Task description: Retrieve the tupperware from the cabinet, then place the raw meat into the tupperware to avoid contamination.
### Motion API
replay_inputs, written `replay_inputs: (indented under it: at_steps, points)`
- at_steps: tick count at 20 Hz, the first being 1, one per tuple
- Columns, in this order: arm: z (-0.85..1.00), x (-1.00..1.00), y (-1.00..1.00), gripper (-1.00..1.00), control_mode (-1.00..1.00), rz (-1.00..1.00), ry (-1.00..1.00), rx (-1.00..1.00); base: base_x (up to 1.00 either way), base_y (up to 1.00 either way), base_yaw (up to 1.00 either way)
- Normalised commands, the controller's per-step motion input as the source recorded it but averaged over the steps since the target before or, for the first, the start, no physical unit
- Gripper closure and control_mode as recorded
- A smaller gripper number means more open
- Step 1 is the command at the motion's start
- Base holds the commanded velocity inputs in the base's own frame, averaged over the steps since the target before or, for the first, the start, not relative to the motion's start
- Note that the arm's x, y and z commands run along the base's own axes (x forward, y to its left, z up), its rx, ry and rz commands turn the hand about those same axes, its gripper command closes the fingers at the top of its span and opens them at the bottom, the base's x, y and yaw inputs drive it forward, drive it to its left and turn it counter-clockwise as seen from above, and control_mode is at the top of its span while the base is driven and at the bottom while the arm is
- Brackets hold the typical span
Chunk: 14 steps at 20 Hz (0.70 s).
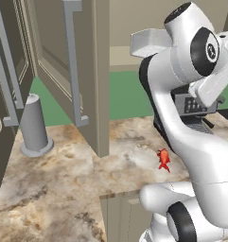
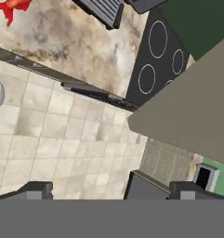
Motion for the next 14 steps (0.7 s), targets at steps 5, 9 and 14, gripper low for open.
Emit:
replay_inputs:
  at_steps: [5,9,14]
  points:
    - [0.01,0.22,-0.39,-1.00,-1.00,0.00,0.23,-0.29,0.00,0.00,0.00]
    - [0.00,0.00,-0.43,-1.00,-1.00,-0.03,0.24,-0.22,0.00,0.00,0.00]
    - [0.00,0.15,-0.30,-1.00,-1.00,-0.05,0.22,-0.22,0.00,0.00,0.00]
